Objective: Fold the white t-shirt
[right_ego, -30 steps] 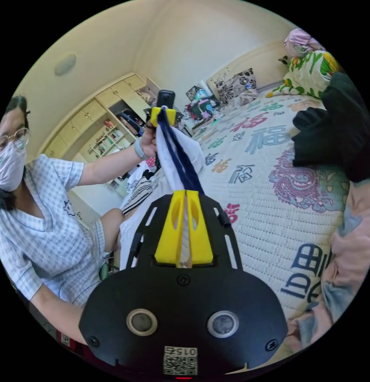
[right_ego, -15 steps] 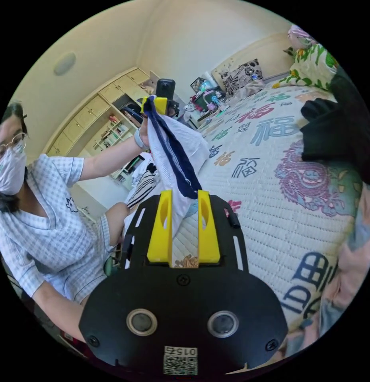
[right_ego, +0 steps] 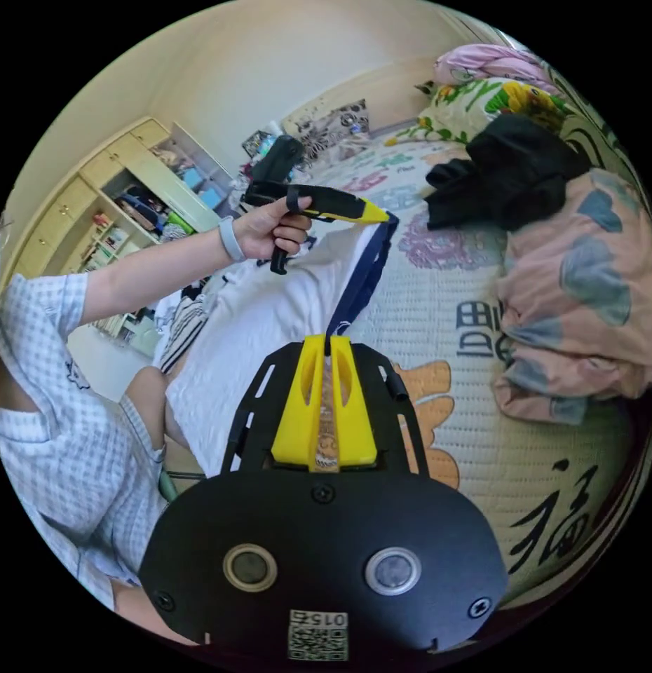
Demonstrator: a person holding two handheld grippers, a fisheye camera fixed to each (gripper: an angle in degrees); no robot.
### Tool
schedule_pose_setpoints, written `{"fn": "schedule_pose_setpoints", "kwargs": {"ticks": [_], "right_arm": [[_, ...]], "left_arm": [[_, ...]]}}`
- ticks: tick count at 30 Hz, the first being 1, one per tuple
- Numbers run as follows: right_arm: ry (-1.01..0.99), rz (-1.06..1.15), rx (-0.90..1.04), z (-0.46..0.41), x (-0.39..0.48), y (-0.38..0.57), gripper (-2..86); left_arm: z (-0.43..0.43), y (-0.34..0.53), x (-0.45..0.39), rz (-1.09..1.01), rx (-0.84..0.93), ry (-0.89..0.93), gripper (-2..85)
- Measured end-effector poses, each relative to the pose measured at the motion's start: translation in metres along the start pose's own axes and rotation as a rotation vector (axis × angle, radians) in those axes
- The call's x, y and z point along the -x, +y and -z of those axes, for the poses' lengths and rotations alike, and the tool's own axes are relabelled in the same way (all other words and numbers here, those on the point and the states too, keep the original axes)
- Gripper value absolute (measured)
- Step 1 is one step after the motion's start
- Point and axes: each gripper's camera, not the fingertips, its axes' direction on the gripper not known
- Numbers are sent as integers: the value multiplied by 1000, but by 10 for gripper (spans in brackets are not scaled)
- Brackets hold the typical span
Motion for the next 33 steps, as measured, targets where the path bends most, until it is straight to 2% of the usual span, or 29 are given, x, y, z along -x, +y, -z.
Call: {"fn": "schedule_pose_setpoints", "kwargs": {"ticks": [4,6,9,12,15,19,21,25,29,33], "right_arm": [[-7,-133,72,-34,-13,5,5],[35,-176,82,-41,-15,10,6],[117,-201,105,-45,-10,17,9],[176,-203,92,-42,-2,16,18],[207,-113,34,-40,20,-5,40],[148,103,11,-70,55,-60,63],[141,195,21,-97,70,-86,70],[83,258,147,-177,91,-142,81],[151,225,412,-266,91,-167,63],[194,197,442,-287,91,-171,13]], "left_arm": [[-14,10,-14,19,3,-157,83],[8,18,-32,-39,-100,-252,96],[54,27,-47,-79,-233,-232,102],[108,46,-58,-100,-293,-198,106],[167,94,-63,-80,-351,-227,105],[221,174,-41,73,-251,-431,105],[238,228,-18,208,-121,-593,106],[255,283,3,353,-115,-593,101],[258,303,11,400,-104,-607,65],[270,310,8,367,-116,-614,10]]}}
